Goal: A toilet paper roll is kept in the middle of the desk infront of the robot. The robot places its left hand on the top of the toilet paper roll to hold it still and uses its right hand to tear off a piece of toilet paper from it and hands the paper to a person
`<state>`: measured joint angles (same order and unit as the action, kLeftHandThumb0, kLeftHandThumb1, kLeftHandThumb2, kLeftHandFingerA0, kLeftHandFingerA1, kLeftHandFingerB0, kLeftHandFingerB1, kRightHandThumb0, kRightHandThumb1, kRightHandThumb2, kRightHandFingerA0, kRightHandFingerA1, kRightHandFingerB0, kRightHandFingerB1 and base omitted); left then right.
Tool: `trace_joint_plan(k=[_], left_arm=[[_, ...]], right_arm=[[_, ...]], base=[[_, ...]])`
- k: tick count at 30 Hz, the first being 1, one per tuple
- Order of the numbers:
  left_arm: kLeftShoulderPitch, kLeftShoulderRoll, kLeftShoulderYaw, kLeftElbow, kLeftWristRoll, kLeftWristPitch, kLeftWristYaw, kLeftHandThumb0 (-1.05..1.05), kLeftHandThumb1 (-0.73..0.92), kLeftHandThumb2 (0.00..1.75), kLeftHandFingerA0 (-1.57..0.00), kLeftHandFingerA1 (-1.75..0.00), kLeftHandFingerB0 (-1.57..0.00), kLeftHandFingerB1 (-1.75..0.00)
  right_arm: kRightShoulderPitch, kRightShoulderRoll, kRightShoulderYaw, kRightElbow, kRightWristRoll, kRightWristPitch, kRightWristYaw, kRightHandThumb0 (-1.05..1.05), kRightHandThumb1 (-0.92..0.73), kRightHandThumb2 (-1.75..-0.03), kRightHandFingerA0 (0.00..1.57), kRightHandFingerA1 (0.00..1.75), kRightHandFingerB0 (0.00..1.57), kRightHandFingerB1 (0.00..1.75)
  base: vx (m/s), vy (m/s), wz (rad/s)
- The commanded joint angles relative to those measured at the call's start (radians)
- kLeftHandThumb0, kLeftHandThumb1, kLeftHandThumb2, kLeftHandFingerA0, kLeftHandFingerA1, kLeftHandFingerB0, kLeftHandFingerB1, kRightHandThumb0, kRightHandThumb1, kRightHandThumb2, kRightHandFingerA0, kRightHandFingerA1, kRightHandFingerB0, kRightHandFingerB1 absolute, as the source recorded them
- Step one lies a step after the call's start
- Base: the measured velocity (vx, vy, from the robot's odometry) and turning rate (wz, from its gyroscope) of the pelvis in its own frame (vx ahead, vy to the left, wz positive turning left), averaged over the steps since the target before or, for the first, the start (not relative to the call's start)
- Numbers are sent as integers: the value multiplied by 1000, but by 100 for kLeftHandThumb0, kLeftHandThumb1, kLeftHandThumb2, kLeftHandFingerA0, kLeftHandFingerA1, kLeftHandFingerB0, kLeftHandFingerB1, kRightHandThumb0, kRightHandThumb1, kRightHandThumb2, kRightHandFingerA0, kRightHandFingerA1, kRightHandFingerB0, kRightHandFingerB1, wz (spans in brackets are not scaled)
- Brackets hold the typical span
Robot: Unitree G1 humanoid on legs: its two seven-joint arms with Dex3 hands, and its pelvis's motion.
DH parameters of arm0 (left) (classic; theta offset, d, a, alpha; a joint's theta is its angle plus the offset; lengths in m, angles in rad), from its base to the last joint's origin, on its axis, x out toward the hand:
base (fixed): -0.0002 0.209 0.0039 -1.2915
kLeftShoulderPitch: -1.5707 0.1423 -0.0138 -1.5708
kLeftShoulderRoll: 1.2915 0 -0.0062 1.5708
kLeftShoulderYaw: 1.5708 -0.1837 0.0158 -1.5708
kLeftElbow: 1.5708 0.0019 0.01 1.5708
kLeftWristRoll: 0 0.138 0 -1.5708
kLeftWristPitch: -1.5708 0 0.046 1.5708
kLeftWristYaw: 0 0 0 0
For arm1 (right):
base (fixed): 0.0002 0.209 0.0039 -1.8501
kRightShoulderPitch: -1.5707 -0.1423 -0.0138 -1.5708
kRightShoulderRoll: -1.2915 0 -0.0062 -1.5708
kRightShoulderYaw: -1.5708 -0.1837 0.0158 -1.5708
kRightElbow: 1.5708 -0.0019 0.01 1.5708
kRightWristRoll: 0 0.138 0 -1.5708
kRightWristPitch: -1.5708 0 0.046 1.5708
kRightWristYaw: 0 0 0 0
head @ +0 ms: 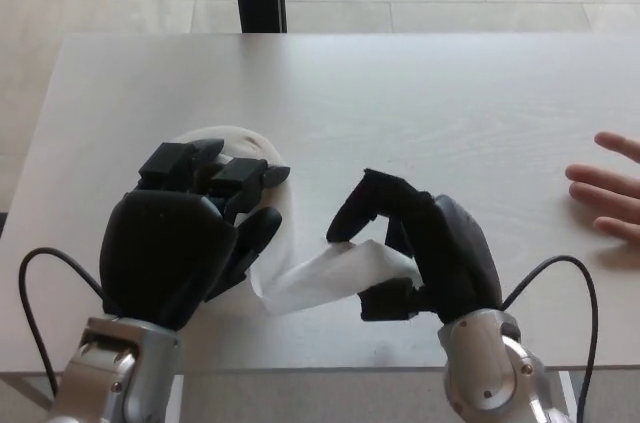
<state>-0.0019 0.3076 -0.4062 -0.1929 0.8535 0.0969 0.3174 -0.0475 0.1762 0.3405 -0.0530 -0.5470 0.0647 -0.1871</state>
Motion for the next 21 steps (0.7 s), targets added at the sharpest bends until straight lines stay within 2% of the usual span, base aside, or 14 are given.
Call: trace_joint_plan(k=[1,4,5,6,9,11,12,15,19,20,21], left_arm=[[103,28,-15,104,54,16,16,-42,78,70,-36,-58,-51,-48],[103,29,-18,105,57,27,4,-42,80,70,-36,-57,-51,-47],[103,28,-18,106,58,25,9,-43,80,70,-36,-58,-52,-48],[103,27,-19,107,58,22,12,-43,80,70,-36,-58,-52,-48],[110,28,-19,107,55,21,11,-43,81,69,-36,-57,-52,-47],[113,30,-19,107,55,20,12,-43,81,70,-35,-58,-51,-48],[115,30,-20,108,55,23,10,-44,81,69,-35,-57,-50,-47],[118,30,-22,111,58,25,13,-44,81,69,-36,-57,-51,-47],[126,29,-24,106,61,31,8,-44,81,68,-36,-56,-51,-46],[127,28,-24,106,58,31,6,-43,81,67,-36,-55,-50,-46],[132,29,-26,107,59,29,10,-43,82,67,-36,-55,-51,-46]], right_arm=[[-95,430,-420,-282,675,226,-222,-12,-45,-136,102,175,81,156],[-146,443,-464,-305,741,259,-259,-10,-49,-133,102,175,79,156],[-184,453,-498,-317,813,271,-303,-9,-53,-131,102,175,72,171],[-206,456,-519,-327,845,288,-325,-10,-56,-130,101,175,69,175],[-218,445,-537,-341,883,320,-323,-12,-57,-133,100,175,70,175],[-254,434,-570,-355,966,358,-353,-15,-56,-134,101,175,72,175],[-261,437,-575,-358,994,355,-367,-16,-62,-121,100,175,70,175],[-280,434,-586,-362,1035,356,-386,-21,-60,-123,102,175,71,175],[-352,426,-626,-352,1114,328,-477,-25,-63,-121,102,175,68,175],[-378,421,-640,-343,1136,310,-506,-33,-84,-91,105,175,69,175],[-400,415,-656,-330,1166,286,-533,-40,-92,-72,100,175,63,163]], base=[[0,0,0],[0,0,0],[0,0,0],[0,0,0],[0,0,0],[0,0,0],[0,0,0],[0,0,0],[0,0,0],[0,0,0],[0,0,0]])
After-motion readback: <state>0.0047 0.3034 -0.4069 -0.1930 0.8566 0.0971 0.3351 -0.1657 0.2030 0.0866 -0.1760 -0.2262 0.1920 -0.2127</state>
